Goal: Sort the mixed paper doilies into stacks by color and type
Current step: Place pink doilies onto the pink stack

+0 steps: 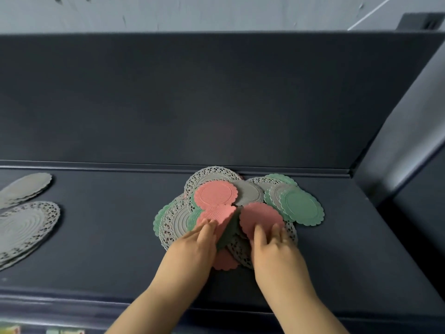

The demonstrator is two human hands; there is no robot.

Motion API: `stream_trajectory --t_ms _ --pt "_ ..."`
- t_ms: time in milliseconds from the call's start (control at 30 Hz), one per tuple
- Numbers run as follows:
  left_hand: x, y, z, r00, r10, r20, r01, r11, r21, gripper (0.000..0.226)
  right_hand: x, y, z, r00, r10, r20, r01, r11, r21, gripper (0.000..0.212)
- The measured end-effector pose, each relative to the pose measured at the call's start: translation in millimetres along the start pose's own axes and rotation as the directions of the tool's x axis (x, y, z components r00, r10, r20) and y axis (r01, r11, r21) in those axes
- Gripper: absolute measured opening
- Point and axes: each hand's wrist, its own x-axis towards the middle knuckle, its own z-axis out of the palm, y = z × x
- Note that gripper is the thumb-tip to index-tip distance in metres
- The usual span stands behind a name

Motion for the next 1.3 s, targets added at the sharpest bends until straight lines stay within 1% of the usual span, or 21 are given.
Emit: stream_trajectory --t_ms 33,67,133,167,200,267,333,400,433,467,533,600,733,800,900,1000,1067,1100,1200,1300 --pt "-2.0 -0.8 0.2 1.000 -0.022 0.005 0.022 1.000 -0.014 0.031 0.7 -2.3 -0.4 1.000 0.010 0.004 -0.010 1.000 -0.017 0.026" --pt "-3.9 -0.6 0.3 0.999 -0.026 0.023 0.027 0.999 -0.026 0.033 1.6 -3.6 -0.8 0.999 0.025 0.021 -0.025 0.999 -0.020 0.027" --pt "-6.6 1.3 -2.0 0.996 -0.025 0.088 0.029 0.999 -0.039 0.032 2.2 -4.3 -3.0 0.997 0.039 0.066 -0.040 0.999 0.003 0.036" --pt "-7.1 1.1 -3.4 0.993 -0.027 0.114 0.032 0.999 -0.043 0.031 2.0 -2.7 -5.0 0.997 0.019 0.072 -0.021 1.000 0.021 0.038" --pt "-6.6 0.3 -6.1 0.992 -0.029 0.127 0.036 0.998 -0.054 0.029 1.6 0.0 -8.0 0.998 -0.016 0.064 0.013 0.999 0.039 0.038" --pt "-5.7 -4.3 -13.9 0.990 -0.022 0.139 0.033 0.996 -0.077 0.026 1.1 7.3 -14.4 0.997 -0.073 0.025 0.071 0.994 0.079 0.030" --pt "-6.3 -12.8 -21.4 0.992 0.006 0.127 0.006 0.995 -0.097 0.028 -0.2 12.4 -21.2 0.998 -0.054 -0.022 0.057 0.988 0.144 0.027" --pt "-9.0 -24.1 -28.9 0.997 0.003 0.078 0.008 0.989 -0.146 0.031 -1.4 9.4 -28.2 0.998 0.030 -0.053 -0.016 0.970 0.244 0.024" --pt "-10.3 -31.3 -33.3 0.999 -0.004 0.037 0.010 0.985 -0.174 0.032 -1.5 3.3 -31.6 0.993 0.078 -0.083 -0.047 0.942 0.331 0.017" --pt "-11.4 -39.7 -38.3 1.000 -0.008 -0.015 0.005 0.979 -0.203 0.033 -1.3 -5.8 -33.6 0.981 0.131 -0.144 -0.061 0.909 0.413 0.010" --pt "-14.1 -60.8 -49.6 0.993 0.000 -0.119 -0.030 0.969 -0.247 0.032 -0.6 -33.6 -39.4 0.940 0.210 -0.270 -0.042 0.854 0.518 0.010" --pt "-19.1 -88.4 -62.1 0.983 0.011 -0.185 -0.057 0.967 -0.250 0.031 0.1 -68.8 -43.8 0.902 0.241 -0.359 0.006 0.823 0.568 0.013" --pt "-41.4 -160.2 -91.6 0.976 -0.015 -0.217 -0.034 0.975 -0.221 0.028 3.2 -151.3 -48.6 0.866 0.296 -0.404 0.035 0.770 0.637 0.013" --pt "-55.9 -201.4 -109.7 0.974 -0.046 -0.220 -0.002 0.977 -0.213 0.026 6.8 -196.0 -51.7 0.869 0.293 -0.398 0.070 0.724 0.686 0.013" --pt "-81.3 -262.3 -133.9 0.968 -0.095 -0.233 0.053 0.982 -0.179 0.022 14.5 -258.1 -51.7 0.915 0.235 -0.328 0.114 0.630 0.768 0.011" --pt "-105.4 -311.8 -152.5 0.966 -0.140 -0.217 0.109 0.983 -0.149 0.022 19.0 -311.1 -52.5 0.937 0.180 -0.301 0.156 0.556 0.817 0.017" --pt "-116.9 -337.8 -161.9 0.967 -0.164 -0.196 0.138 0.980 -0.141 0.023 22.3 -340.9 -53.3 0.954 0.159 -0.255 0.149 0.489 0.860 0.026" --pt "-121.4 -348.6 -166.0 0.967 -0.175 -0.184 0.150 0.979 -0.140 0.024 23.9 -353.5 -52.7 0.962 0.149 -0.228 0.135 0.464 0.876 0.028" --pt "-131.1 -375.2 -173.2 0.968 -0.202 -0.151 0.181 0.973 -0.141 0.024 29.5 -383.4 -46.9 0.975 0.121 -0.186 0.112 0.453 0.884 0.017" --pt "-135.8 -392.4 -172.0 0.970 -0.210 -0.123 0.195 0.973 -0.126 0.024 37.3 -399.8 -41.5 0.982 0.103 -0.156 0.093 0.455 0.886 0.015"
